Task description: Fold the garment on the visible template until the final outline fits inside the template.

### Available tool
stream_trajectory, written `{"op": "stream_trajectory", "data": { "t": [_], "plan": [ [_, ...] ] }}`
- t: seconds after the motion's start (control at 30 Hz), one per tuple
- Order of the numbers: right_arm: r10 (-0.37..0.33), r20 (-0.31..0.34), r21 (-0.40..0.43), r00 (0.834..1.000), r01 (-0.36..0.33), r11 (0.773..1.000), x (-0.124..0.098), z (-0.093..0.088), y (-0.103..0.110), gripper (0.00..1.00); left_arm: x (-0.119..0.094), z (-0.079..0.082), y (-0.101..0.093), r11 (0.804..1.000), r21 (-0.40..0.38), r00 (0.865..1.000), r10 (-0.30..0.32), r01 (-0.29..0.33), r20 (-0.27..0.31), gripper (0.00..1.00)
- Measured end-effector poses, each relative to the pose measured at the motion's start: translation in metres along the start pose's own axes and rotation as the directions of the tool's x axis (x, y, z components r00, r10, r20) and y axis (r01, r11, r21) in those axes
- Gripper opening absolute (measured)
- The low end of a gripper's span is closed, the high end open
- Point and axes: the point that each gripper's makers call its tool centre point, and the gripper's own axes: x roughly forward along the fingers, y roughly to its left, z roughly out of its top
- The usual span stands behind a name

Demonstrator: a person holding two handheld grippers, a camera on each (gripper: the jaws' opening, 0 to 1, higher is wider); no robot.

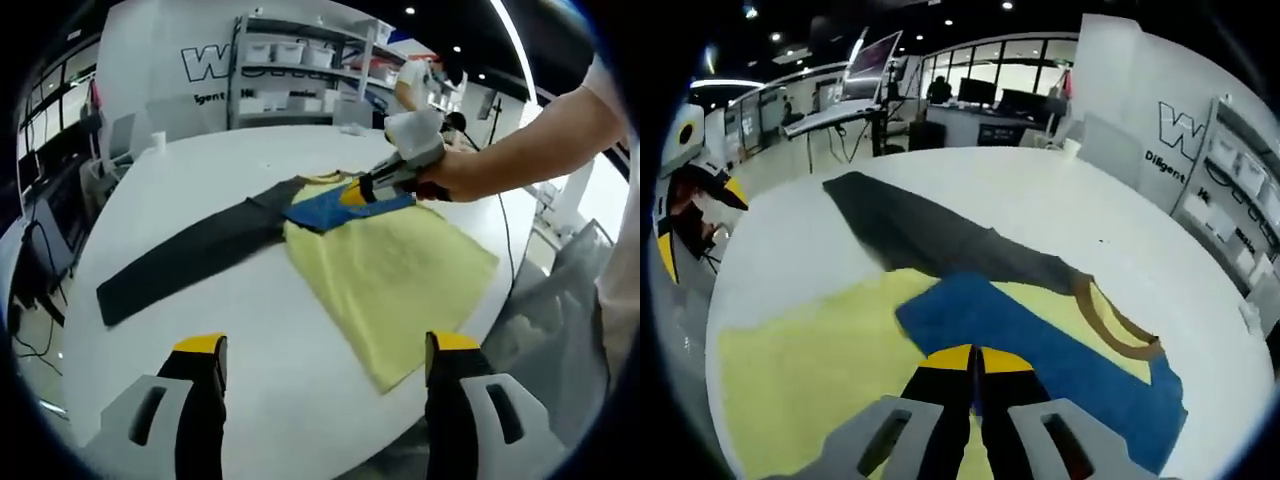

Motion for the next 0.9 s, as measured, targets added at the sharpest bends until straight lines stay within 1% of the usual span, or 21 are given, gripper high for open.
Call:
{"op": "stream_trajectory", "data": {
  "t": [0.03, 0.13, 0.27, 0.43, 0.67, 0.9],
  "plan": [
    [-0.011, 0.006, 0.021, 1.0, 0.011, 1.0, -0.006, -0.005, -0.01, 0.0, 0.001, 0.0, 0.0, 1.0, 0.002, 1.0, -0.002, 0.002, -0.002, 0.85],
    [-0.047, -0.004, 0.047, 0.999, 0.047, 0.998, -0.018, -0.019, -0.032, 0.0, 0.002, 0.002, 0.0, 1.0, 0.005, 1.0, -0.004, 0.004, 0.0, 0.85],
    [-0.088, -0.009, 0.092, 0.996, 0.088, 0.992, -0.033, -0.038, -0.058, 0.0, 0.004, 0.003, -0.001, 1.0, 0.008, 1.0, -0.007, 0.007, -0.004, 0.85],
    [-0.122, -0.02, 0.118, 0.992, 0.123, 0.985, -0.047, -0.057, -0.078, 0.0, 0.007, 0.004, -0.002, 1.0, 0.013, 1.0, -0.011, 0.011, -0.01, 0.85],
    [-0.146, -0.054, 0.153, 0.988, 0.153, 0.976, -0.059, -0.083, -0.095, 0.02, 0.008, 0.003, -0.002, 1.0, 0.016, 1.0, -0.009, 0.01, -0.018, 0.86],
    [-0.146, -0.09, 0.142, 0.985, 0.157, 0.977, -0.063, -0.101, -0.099, 0.05, 0.009, 0.003, -0.002, 1.0, 0.015, 1.0, -0.009, 0.009, -0.027, 0.86]
  ]
}}
